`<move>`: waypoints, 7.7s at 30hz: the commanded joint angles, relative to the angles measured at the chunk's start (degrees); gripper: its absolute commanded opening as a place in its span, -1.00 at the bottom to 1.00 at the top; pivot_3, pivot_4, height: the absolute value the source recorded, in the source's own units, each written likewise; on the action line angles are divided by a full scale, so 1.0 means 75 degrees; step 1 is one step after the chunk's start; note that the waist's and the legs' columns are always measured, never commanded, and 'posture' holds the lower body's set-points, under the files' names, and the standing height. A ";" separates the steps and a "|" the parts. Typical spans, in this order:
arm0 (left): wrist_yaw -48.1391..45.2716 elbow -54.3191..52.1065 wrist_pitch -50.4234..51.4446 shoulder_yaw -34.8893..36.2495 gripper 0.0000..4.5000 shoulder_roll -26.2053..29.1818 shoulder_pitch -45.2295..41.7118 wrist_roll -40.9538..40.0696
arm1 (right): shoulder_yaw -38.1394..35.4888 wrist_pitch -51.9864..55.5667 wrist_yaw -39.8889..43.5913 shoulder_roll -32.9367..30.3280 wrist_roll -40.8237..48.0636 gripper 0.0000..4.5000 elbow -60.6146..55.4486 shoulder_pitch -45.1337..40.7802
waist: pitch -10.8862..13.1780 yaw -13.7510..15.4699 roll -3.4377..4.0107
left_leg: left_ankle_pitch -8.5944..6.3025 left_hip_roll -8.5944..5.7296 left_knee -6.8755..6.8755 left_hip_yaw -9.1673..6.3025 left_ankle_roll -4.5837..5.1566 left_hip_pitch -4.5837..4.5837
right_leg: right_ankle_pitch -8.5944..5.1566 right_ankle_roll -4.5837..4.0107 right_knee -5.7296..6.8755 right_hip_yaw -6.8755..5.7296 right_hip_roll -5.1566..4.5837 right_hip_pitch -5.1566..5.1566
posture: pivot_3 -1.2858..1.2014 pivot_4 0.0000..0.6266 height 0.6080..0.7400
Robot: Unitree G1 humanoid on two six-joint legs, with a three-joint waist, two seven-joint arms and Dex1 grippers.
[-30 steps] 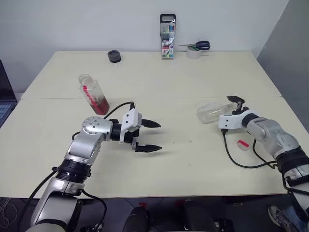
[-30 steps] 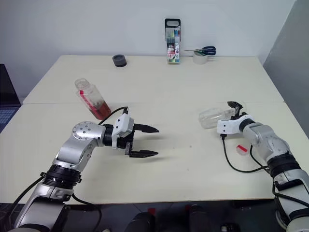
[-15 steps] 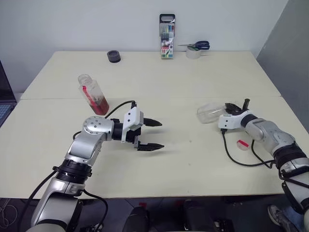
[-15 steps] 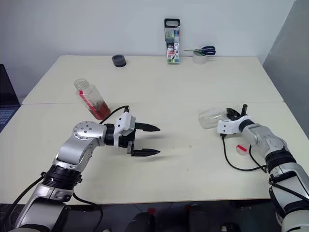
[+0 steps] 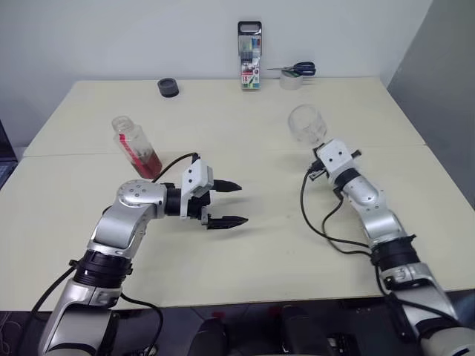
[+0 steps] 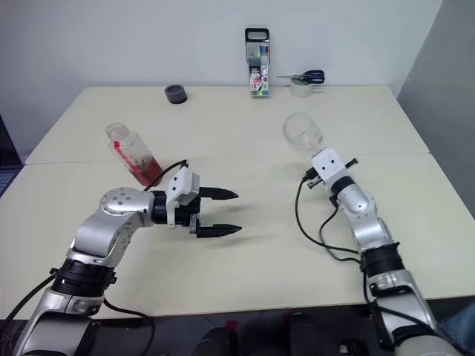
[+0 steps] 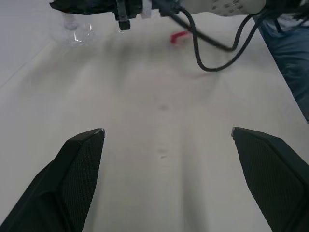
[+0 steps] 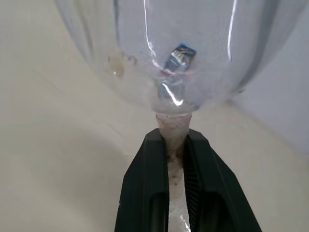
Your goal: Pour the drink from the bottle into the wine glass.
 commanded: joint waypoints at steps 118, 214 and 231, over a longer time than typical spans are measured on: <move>0.5178 -0.0377 -0.0634 0.3134 1.00 -0.0564 0.3243 0.0431 | 0.0809 0.2361 0.3136 -0.0297 0.1610 0.99 -0.5160 0.2349 | 0.0015 0.0090 0.0025 | -0.0002 0.0009 -0.0014 -0.0016 0.0000 0.0006 | -0.0002 -0.0002 -0.0028 -0.0018 -0.0003 0.0001 | 0.03 -0.52 1.00; 0.6128 0.4543 -0.6258 -0.0200 -0.25 -0.0268 -0.3649 0.4952 | -0.0345 0.4934 0.1074 -0.0630 0.3523 1.00 -0.7367 0.1360 | 0.0010 0.0306 0.0002 | 0.0001 -0.0010 -0.0004 -0.0018 -0.0004 -0.0029 | 0.0002 0.0002 -0.0056 -0.0033 0.0009 -0.0003 | 0.03 -0.52 1.00; 0.7667 0.5992 -0.8109 -0.0800 -0.25 0.0205 -0.4598 0.6674 | -0.0409 0.4952 0.1157 -0.0568 0.4023 1.00 -0.7281 0.1236 | 0.0010 0.0282 0.0002 | 0.0000 -0.0014 -0.0003 -0.0019 -0.0002 -0.0032 | 0.0002 0.0003 -0.0055 -0.0035 0.0008 -0.0003 | 0.03 -0.52 1.00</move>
